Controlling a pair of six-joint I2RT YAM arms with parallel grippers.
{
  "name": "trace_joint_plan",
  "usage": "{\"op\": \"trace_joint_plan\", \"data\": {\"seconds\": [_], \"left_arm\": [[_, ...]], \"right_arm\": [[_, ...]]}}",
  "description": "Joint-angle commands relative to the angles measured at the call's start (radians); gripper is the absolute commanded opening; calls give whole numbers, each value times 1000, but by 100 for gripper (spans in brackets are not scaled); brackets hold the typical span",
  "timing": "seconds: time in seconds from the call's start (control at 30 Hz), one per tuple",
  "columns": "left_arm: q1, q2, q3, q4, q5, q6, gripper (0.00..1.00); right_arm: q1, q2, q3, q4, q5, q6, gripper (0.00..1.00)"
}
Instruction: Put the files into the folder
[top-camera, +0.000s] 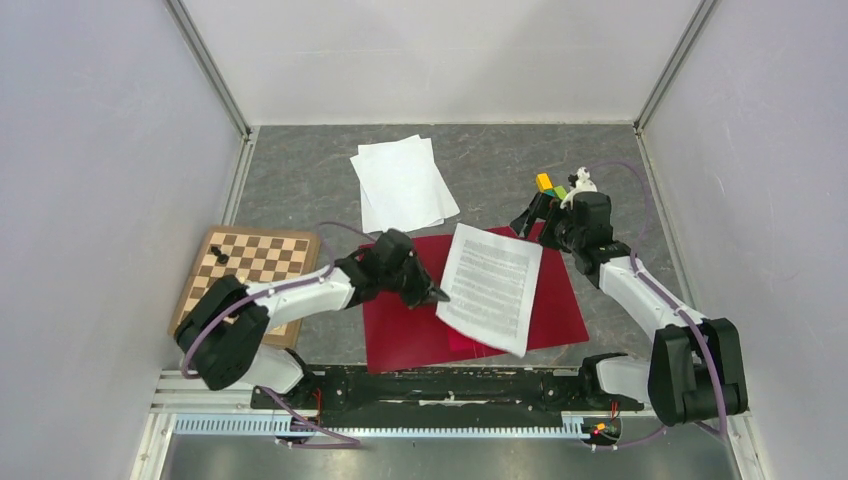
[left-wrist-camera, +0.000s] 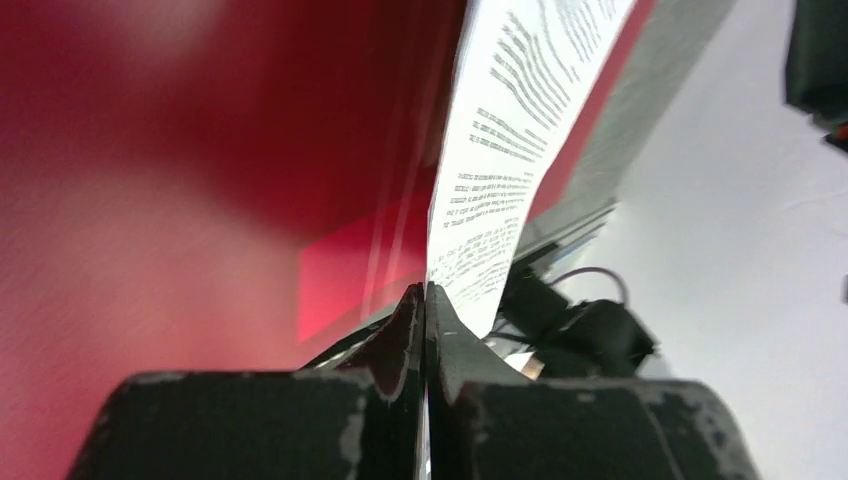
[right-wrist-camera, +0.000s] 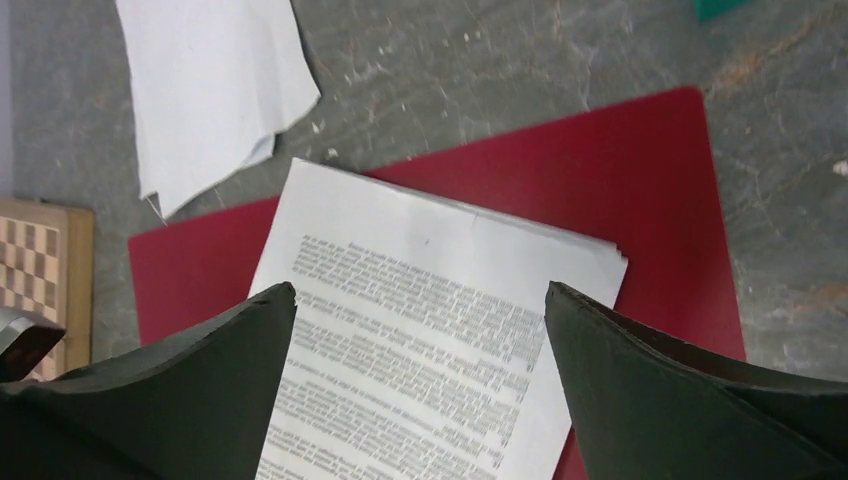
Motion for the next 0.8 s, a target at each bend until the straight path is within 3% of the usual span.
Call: {"op": "trace_joint_plan", "data": {"seconds": [0.0, 0.33, 0.37, 0.43, 0.47, 0.5, 0.6, 0.77], "left_arm": [[-76, -148, -126, 42, -164, 5, 2], [-214, -228, -215, -68, -363, -6, 2], [-215, -235, -208, -94, -380, 2, 7], [-217, -265, -186, -153, -421, 33, 34], [-217, -285, -171, -194, -455, 54, 54], [-216, -309, -145, -228, -489, 85, 62], [-169, -337, -25, -314, -576, 207, 73], [97, -231, 162, -324, -502, 415, 76]], "right_arm": [[20, -50, -61, 41, 6, -52, 98], [79, -1, -42, 38, 43, -93, 98], [86, 12, -28, 36, 46, -99, 98], [96, 48, 10, 40, 37, -114, 98], [100, 69, 29, 55, 27, -120, 98], [105, 95, 54, 77, 20, -128, 98], [126, 187, 142, 118, -3, -154, 98], [138, 407, 332, 173, -93, -170, 98]]}}
